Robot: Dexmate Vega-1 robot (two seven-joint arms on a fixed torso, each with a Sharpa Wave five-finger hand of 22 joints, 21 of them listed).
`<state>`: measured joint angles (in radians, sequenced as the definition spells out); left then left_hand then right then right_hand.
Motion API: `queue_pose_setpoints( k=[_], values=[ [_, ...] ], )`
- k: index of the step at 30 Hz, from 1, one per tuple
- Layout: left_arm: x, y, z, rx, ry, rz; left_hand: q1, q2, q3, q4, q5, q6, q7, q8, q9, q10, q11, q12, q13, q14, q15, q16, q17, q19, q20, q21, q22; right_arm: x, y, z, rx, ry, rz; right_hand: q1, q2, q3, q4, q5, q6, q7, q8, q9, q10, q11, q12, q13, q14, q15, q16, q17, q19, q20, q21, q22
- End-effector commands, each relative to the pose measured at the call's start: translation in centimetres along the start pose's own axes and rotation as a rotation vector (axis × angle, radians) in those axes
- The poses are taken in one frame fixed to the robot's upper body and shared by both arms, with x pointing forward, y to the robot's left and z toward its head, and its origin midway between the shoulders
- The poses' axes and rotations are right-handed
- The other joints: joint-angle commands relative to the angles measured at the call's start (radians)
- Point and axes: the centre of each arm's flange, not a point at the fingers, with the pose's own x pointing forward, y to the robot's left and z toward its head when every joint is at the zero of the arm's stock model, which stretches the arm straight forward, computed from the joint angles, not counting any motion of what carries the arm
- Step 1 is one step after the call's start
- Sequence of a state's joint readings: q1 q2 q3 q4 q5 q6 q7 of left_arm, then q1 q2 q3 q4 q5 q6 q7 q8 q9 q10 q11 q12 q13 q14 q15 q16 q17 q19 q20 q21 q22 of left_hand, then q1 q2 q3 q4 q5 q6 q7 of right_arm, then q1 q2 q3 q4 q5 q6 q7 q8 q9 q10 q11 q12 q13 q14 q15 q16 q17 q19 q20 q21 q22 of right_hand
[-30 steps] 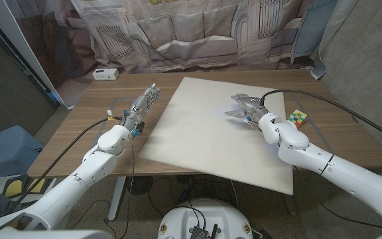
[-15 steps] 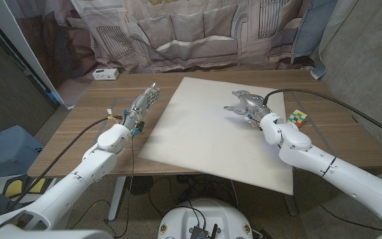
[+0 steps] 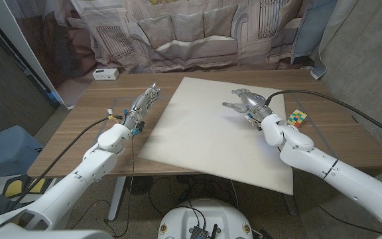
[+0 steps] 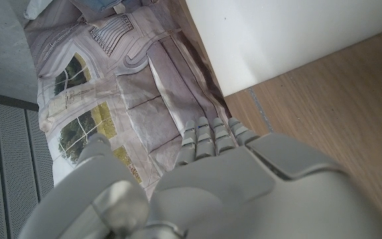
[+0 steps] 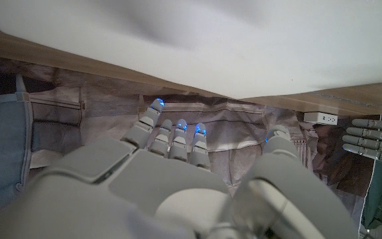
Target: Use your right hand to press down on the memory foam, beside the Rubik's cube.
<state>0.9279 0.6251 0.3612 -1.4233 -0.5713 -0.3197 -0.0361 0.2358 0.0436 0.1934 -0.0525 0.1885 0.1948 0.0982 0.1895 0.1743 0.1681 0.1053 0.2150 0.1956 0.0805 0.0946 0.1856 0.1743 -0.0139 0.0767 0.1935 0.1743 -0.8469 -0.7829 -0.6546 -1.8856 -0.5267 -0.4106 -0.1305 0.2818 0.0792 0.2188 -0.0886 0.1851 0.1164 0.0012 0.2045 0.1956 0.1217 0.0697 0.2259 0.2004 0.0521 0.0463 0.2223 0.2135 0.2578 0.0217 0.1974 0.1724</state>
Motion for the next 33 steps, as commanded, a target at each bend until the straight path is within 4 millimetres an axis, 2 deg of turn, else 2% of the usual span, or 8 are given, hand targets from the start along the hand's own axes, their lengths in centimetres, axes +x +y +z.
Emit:
queue_pose_setpoints(
  k=[1,5,9,15,25,26,33],
  values=[
    [0.2,-0.1,-0.2,-0.009,-0.002,-0.001,-0.002,0.007,0.0,-0.004,0.0,0.008,-0.002,0.004,0.005,0.009,0.0,0.006,0.002,0.009,0.003,0.006,0.005,0.005,0.0,0.007,0.005,-0.2,-0.2,-0.1,0.136,-0.033,-0.043,-0.006,-0.002,0.004,-0.01,0.004,-0.034,-0.001,-0.013,0.001,0.004,-0.01,-0.005,0.001,0.015,0.0,0.003,0.0,0.019,-0.002,0.007,0.001],
    [0.3,0.0,-0.3,-0.01,0.0,0.001,-0.002,0.008,0.0,-0.004,0.0,0.009,-0.002,0.004,0.005,0.01,-0.001,0.006,0.002,0.01,0.003,0.006,0.005,0.006,0.0,0.007,0.005,-0.2,-0.1,-0.2,0.183,-0.04,-0.033,-0.005,-0.003,0.005,-0.013,0.005,-0.047,0.0,-0.016,0.0,0.004,-0.01,-0.007,0.001,0.022,-0.001,0.004,-0.001,0.03,-0.004,0.01,0.0],
    [0.4,0.1,-0.3,-0.01,0.002,0.0,-0.002,0.008,0.0,-0.005,0.0,0.009,-0.002,0.004,0.005,0.01,0.0,0.006,0.002,0.011,0.004,0.006,0.004,0.008,-0.001,0.008,0.005,-0.1,-0.1,-0.6,0.276,-0.056,-0.028,-0.004,-0.003,0.006,-0.015,0.005,-0.042,0.006,-0.013,-0.001,-0.003,0.006,-0.012,0.001,0.023,0.0,0.002,-0.002,0.035,-0.004,0.011,0.0],
    [0.8,0.0,-0.3,-0.006,0.006,-0.013,-0.002,0.009,0.001,-0.006,0.0,0.01,-0.002,0.004,0.005,0.01,0.001,0.006,0.002,0.011,0.006,0.006,0.004,0.009,-0.002,0.008,0.005,0.0,0.0,-0.9,0.363,-0.074,-0.054,-0.005,-0.002,0.008,-0.017,0.004,0.016,0.017,0.009,-0.001,-0.005,0.011,-0.015,0.0,0.024,-0.001,-0.001,-0.003,0.056,-0.016,0.014,0.0],
    [1.6,-0.2,-0.3,-0.005,0.012,-0.027,-0.002,0.01,0.001,-0.007,-0.001,0.012,-0.002,0.004,0.005,0.011,0.002,0.006,0.002,0.012,0.005,0.006,0.004,0.009,-0.002,0.007,0.005,0.0,0.1,-1.9,0.517,-0.099,-0.081,0.001,-0.001,0.013,-0.024,0.004,0.004,0.025,0.002,-0.001,0.008,0.015,-0.013,-0.001,0.045,-0.004,0.003,-0.005,0.08,-0.03,0.018,-0.001],
    [1.7,-0.2,-0.3,-0.004,0.011,-0.029,-0.002,0.01,0.001,-0.007,-0.001,0.012,-0.002,0.004,0.005,0.011,0.003,0.006,0.002,0.012,0.004,0.006,0.004,0.009,-0.002,0.007,0.005,0.0,0.1,-2.0,0.534,-0.102,-0.083,0.005,-0.001,0.014,-0.027,0.004,0.004,0.025,0.001,-0.001,0.01,0.032,-0.013,-0.001,0.049,-0.004,0.004,-0.006,0.084,-0.032,0.018,-0.001],
    [2.3,-0.2,-0.4,-0.01,0.005,-0.028,-0.002,0.01,0.001,-0.008,-0.001,0.008,-0.003,0.002,0.005,0.011,-0.001,0.005,0.002,0.013,0.005,0.005,0.004,0.009,-0.002,0.007,0.005,0.4,-0.2,-2.6,0.629,-0.129,-0.093,0.004,-0.004,0.014,-0.028,0.003,0.004,0.033,0.0,-0.002,0.015,0.035,-0.012,-0.001,0.052,-0.001,0.003,-0.006,0.088,-0.03,0.017,-0.001]
  ],
)
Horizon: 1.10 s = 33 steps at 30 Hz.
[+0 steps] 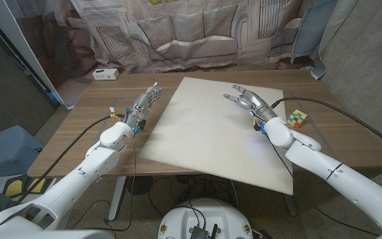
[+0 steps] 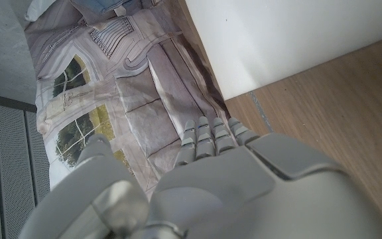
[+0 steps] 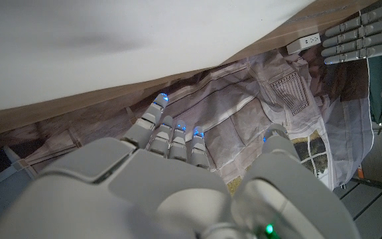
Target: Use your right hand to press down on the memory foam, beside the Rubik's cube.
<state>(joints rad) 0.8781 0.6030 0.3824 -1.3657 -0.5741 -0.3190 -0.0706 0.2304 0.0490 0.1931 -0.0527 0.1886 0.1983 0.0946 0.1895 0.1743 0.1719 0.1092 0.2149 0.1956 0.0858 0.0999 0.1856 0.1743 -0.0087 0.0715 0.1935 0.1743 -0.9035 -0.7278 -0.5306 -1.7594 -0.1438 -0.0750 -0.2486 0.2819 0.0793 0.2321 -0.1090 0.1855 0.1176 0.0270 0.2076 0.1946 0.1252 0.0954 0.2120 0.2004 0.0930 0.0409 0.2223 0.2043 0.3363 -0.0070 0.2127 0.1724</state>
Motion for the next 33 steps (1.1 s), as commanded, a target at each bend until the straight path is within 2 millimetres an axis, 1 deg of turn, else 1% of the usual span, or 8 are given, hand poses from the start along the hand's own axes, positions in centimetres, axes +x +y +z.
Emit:
queue_pose_setpoints(
  k=[1,3,6,8,11,18,26,33],
  values=[
    [1.0,-0.1,-0.1,-0.004,-0.003,-0.01,0.004,0.005,0.001,-0.008,-0.001,0.005,0.001,0.002,0.005,0.008,-0.006,0.006,0.002,0.009,-0.002,0.006,0.004,0.004,0.003,0.007,0.005,0.3,-0.9,-0.8,0.188,-0.044,-0.032,0.003,-0.004,0.0,-0.008,0.002,0.004,0.009,-0.003,-0.001,0.012,0.009,0.002,-0.001,0.011,0.006,0.003,0.004,0.009,-0.001,0.002,-0.001],
    [1.2,-0.1,0.1,0.001,-0.004,-0.016,0.004,0.005,0.001,-0.008,-0.001,0.003,0.001,0.001,0.005,0.009,-0.006,0.006,0.002,0.009,-0.002,0.006,0.004,0.004,0.003,0.007,0.005,0.4,-1.1,-0.9,0.202,-0.049,-0.038,0.001,-0.006,-0.002,-0.008,0.002,0.023,0.014,0.004,-0.001,0.014,0.009,0.002,-0.001,0.011,0.009,0.003,0.004,0.008,0.0,-0.001,-0.001],
    [1.5,-0.2,0.3,0.007,-0.009,-0.027,0.004,0.005,0.001,-0.009,-0.001,0.0,0.0,0.0,0.005,0.009,-0.007,0.006,0.002,0.01,-0.002,0.006,0.004,0.004,0.003,0.007,0.005,0.4,-1.4,-1.0,0.227,-0.056,-0.049,-0.001,-0.005,-0.003,-0.009,0.001,0.105,0.026,0.031,0.002,0.017,0.01,0.0,-0.002,0.011,0.011,-0.001,0.005,0.007,0.002,-0.007,-0.001],
    [1.5,-0.3,0.4,0.01,-0.014,-0.027,0.003,0.005,0.001,-0.009,-0.001,-0.001,0.0,-0.001,0.005,0.009,-0.007,0.006,0.002,0.009,-0.003,0.005,0.004,0.004,0.002,0.007,0.005,0.3,-1.5,-1.2,0.259,-0.062,-0.052,-0.002,-0.005,-0.004,-0.01,0.001,0.116,0.028,0.035,0.003,0.018,0.013,0.0,-0.002,0.011,0.012,-0.001,0.005,0.006,0.003,-0.008,-0.001],
    [1.5,-0.3,0.5,0.01,-0.019,-0.027,0.003,0.005,0.001,-0.009,-0.001,-0.004,0.002,-0.002,0.005,0.008,-0.008,0.005,0.002,0.009,-0.003,0.005,0.004,0.007,-0.001,0.008,0.005,0.3,-1.7,-1.6,0.315,-0.07,-0.05,-0.005,-0.008,-0.006,-0.01,0.0,0.092,0.023,0.022,0.003,0.022,0.014,0.0,-0.002,0.013,0.013,-0.001,0.006,0.006,0.004,-0.01,-0.001],
    [1.4,-0.5,0.4,0.003,-0.014,-0.034,0.003,0.004,0.001,-0.011,-0.001,-0.011,0.006,-0.005,0.005,0.009,-0.008,0.005,0.002,0.011,-0.003,0.005,0.004,0.016,-0.01,0.011,0.005,-0.1,-2.0,-2.3,0.39,-0.073,-0.047,-0.011,-0.012,-0.009,-0.009,0.0,0.051,0.031,0.002,0.003,0.028,0.016,0.001,-0.002,0.015,0.015,-0.001,0.007,0.01,0.005,-0.011,-0.001],
    [1.5,-0.7,0.5,0.006,-0.015,-0.043,0.003,0.004,0.001,-0.012,-0.001,-0.013,0.005,-0.005,0.005,0.009,-0.006,0.004,0.002,0.013,-0.004,0.005,0.004,0.018,-0.009,0.011,0.005,-0.5,-2.5,-3.3,0.47,-0.069,-0.061,-0.018,-0.017,-0.014,-0.007,-0.001,0.035,0.02,-0.005,0.002,0.039,0.017,0.003,-0.002,0.023,0.018,0.001,0.008,0.013,0.01,-0.011,-0.001],
    [1.5,-0.6,0.5,0.006,-0.022,-0.041,0.003,0.004,0.001,-0.013,-0.001,-0.012,0.006,-0.004,0.005,0.01,-0.005,0.005,0.002,0.013,-0.004,0.005,0.004,0.02,-0.01,0.011,0.005,-0.6,-2.7,-4.2,0.57,-0.069,-0.061,-0.024,-0.019,-0.017,-0.006,-0.001,0.038,0.022,-0.005,0.001,0.043,0.016,0.004,-0.002,0.027,0.019,0.002,0.009,0.015,0.014,-0.011,-0.001]
  ],
)
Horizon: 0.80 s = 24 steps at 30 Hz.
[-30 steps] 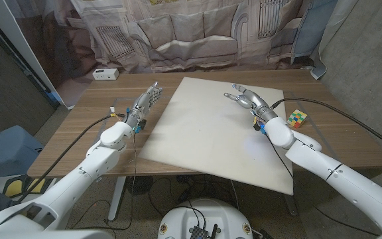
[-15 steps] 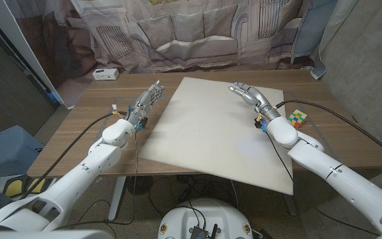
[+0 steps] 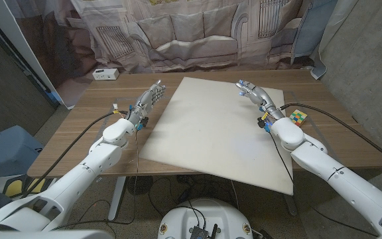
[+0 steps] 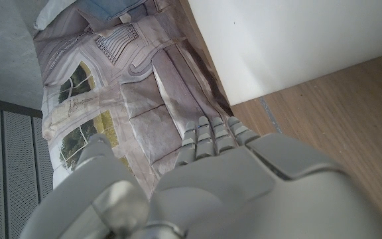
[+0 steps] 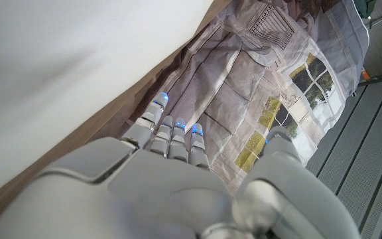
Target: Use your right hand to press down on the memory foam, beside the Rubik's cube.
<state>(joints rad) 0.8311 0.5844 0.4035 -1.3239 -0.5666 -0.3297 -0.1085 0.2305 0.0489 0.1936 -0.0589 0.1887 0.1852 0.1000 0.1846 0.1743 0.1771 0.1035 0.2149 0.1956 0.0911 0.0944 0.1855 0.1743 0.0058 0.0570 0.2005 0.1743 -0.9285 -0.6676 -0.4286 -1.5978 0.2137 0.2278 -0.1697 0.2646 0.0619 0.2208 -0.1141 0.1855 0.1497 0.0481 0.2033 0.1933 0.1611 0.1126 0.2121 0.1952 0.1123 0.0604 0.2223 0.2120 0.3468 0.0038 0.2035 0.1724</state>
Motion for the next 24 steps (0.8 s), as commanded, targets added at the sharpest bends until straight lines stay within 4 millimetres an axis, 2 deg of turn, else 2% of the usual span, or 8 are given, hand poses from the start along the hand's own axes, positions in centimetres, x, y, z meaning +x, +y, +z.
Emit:
queue_pose_setpoints(
  k=[1,24],
  values=[
    [0.1,0.0,0.2,0.0,-0.01,-0.004,0.003,0.004,0.0,-0.007,-0.001,0.001,0.0,0.001,0.005,0.005,0.001,0.005,0.002,0.008,0.001,0.005,0.004,0.006,0.005,0.004,0.005,-0.4,-1.2,-1.2,0.166,-0.005,-0.016,-0.008,-0.002,-0.006,0.0,-0.001,0.009,0.002,0.001,0.002,0.008,0.0,0.003,0.003,0.008,0.0,0.002,0.002,0.005,0.004,-0.002,-0.001],
    [0.0,-0.5,0.3,0.0,-0.014,-0.011,0.002,0.003,-0.001,-0.01,-0.001,0.001,0.001,0.002,0.005,0.004,-0.001,0.003,0.002,0.009,0.001,0.004,0.004,0.005,0.008,0.002,0.005,-1.5,-2.9,-5.0,0.4,0.035,-0.009,-0.024,-0.008,-0.015,0.005,-0.002,0.037,0.009,0.008,0.001,0.011,0.008,0.001,0.003,0.004,0.007,-0.001,0.004,0.0,0.01,-0.006,0.0]
  ],
)
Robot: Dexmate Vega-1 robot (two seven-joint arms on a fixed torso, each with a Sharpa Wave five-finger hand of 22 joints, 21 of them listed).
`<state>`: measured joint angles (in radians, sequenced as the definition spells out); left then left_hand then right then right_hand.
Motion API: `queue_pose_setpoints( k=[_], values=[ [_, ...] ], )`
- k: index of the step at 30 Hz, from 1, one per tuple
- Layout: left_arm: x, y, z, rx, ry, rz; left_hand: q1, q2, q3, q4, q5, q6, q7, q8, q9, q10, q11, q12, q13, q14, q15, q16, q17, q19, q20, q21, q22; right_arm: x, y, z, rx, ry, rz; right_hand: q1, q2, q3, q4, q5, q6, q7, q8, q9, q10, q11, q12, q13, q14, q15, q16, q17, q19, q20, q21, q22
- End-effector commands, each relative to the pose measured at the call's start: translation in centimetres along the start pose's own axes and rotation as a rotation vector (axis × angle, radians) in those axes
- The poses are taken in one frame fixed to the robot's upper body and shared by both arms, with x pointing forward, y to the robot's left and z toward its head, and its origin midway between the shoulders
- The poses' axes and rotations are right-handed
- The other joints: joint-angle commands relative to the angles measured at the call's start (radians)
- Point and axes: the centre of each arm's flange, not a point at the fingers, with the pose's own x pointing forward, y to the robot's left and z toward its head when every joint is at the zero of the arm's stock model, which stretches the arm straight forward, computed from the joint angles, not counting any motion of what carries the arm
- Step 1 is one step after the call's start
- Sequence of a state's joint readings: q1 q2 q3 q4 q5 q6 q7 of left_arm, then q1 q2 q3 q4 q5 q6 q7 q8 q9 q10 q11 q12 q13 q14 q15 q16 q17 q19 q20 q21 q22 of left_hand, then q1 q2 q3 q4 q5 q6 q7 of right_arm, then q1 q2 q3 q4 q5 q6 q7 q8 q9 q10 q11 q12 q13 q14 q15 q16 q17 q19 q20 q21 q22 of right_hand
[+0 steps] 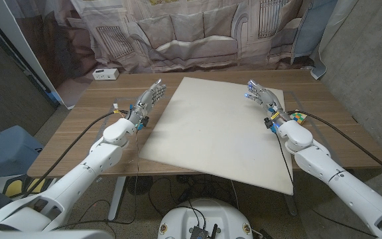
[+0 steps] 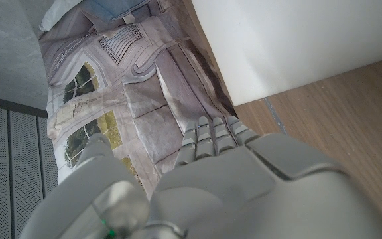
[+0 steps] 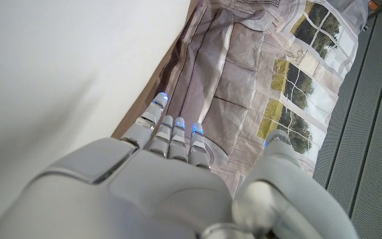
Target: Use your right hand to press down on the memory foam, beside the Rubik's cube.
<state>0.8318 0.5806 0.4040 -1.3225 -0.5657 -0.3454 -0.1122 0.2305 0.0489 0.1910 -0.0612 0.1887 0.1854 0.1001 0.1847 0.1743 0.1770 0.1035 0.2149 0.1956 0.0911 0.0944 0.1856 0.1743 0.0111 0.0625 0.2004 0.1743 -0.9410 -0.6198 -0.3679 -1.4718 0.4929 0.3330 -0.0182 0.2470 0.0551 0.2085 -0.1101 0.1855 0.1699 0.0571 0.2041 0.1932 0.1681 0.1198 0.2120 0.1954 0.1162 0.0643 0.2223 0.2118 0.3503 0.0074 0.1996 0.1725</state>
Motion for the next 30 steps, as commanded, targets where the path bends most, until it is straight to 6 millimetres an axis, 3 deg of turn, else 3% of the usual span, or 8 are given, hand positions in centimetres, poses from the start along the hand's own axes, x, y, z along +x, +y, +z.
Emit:
queue_pose_setpoints(
  k=[1,11,30],
  values=[
    [0.1,-0.3,0.1,0.001,0.001,-0.008,0.002,0.003,0.002,-0.007,-0.001,0.001,0.001,0.002,0.005,0.004,-0.001,0.003,0.002,0.009,0.001,0.004,0.004,0.0,0.003,0.002,0.005,-0.6,-1.2,-1.9,0.126,0.027,0.016,-0.008,-0.002,-0.003,0.002,-0.002,0.019,0.0,0.008,0.001,0.004,0.001,0.001,0.003,0.0,0.005,-0.001,0.004,-0.004,0.006,-0.003,0.0],
    [0.2,-0.6,0.2,0.002,0.019,-0.021,0.001,0.003,0.001,-0.008,-0.002,0.0,0.003,0.002,0.005,0.004,0.0,0.003,0.002,0.007,0.001,0.003,0.004,-0.001,0.004,0.001,0.005,-0.9,-1.9,-2.6,0.164,0.023,0.01,-0.023,-0.012,-0.012,0.005,-0.003,0.073,0.012,0.024,0.001,0.004,0.005,-0.001,0.003,-0.006,0.007,-0.005,0.005,-0.011,0.008,-0.005,0.0],
    [0.6,-1.9,0.2,-0.006,0.009,-0.027,0.0,0.003,0.001,-0.01,-0.002,0.0,0.005,0.003,0.005,0.004,0.001,0.002,0.002,0.008,0.001,0.003,0.005,-0.002,0.004,0.0,0.005,-1.0,-2.3,-2.1,0.147,0.034,0.014,-0.026,-0.013,-0.013,0.004,-0.001,0.053,0.008,0.012,0.0,0.006,0.006,-0.002,0.003,-0.004,0.009,-0.006,0.005,-0.011,0.01,-0.005,0.0]
  ],
)
